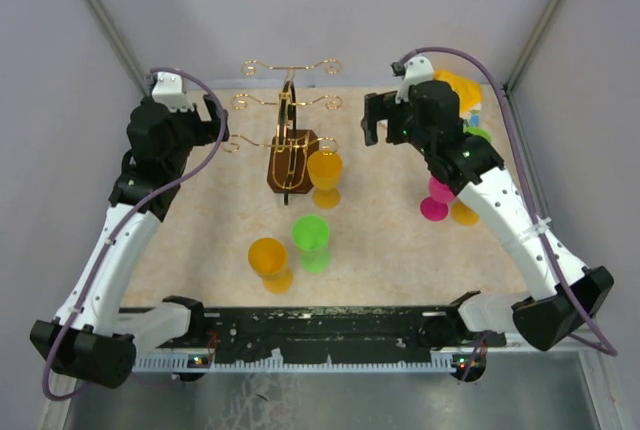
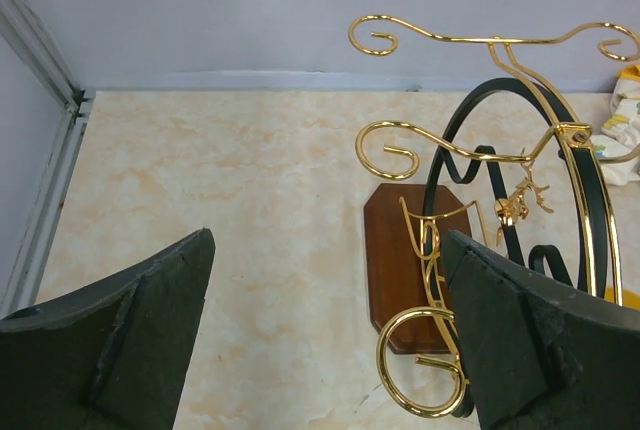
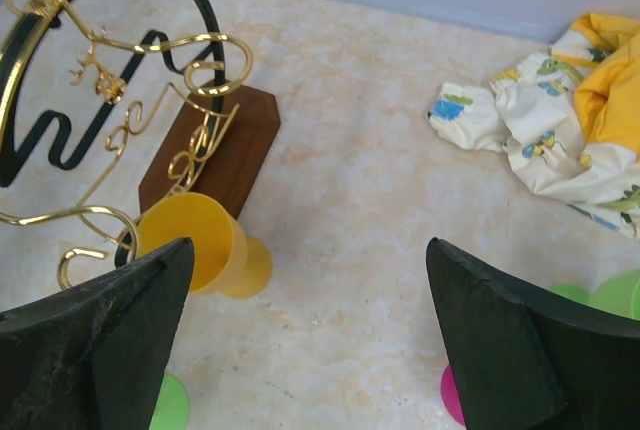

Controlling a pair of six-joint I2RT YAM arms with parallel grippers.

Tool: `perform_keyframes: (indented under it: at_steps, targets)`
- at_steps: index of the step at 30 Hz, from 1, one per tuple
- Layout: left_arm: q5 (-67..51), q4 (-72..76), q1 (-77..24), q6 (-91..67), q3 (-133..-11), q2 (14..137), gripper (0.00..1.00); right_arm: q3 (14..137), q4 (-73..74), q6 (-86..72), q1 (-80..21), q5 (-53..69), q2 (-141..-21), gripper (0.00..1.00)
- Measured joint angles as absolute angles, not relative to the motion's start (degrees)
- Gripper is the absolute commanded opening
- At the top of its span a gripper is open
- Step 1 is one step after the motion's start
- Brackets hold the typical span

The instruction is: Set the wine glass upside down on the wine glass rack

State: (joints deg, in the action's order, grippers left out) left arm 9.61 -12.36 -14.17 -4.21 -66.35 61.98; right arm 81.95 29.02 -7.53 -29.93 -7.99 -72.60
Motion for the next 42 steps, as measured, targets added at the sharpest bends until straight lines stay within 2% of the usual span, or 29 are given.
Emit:
perform_keyframes:
  at_steps: [9, 18, 27, 42]
  targets:
    - [12.14, -12.47, -14.15, -4.23, -67.75, 63.57, 1.0, 74.39, 28.53, -8.78, -28.18, -8.69, -70.54, 0.99]
    - [10.79, -14.44, -14.15, -5.1, -69.6, 64.88, 1.0, 73.49, 29.32, -8.8, -26.04, -8.78, -67.77, 0.98]
    - [9.39, -14.52, -14.15, -5.63, -70.04, 65.17, 1.0, 71.2, 36.77, -7.97, -23.03, -12.53, -67.37, 0.73]
    - [8.27, -14.06, -14.15, -7.73, -69.28, 63.46, 1.0, 60.6, 41.36, -7.11, -19.35, -16.27, -63.02, 0.59]
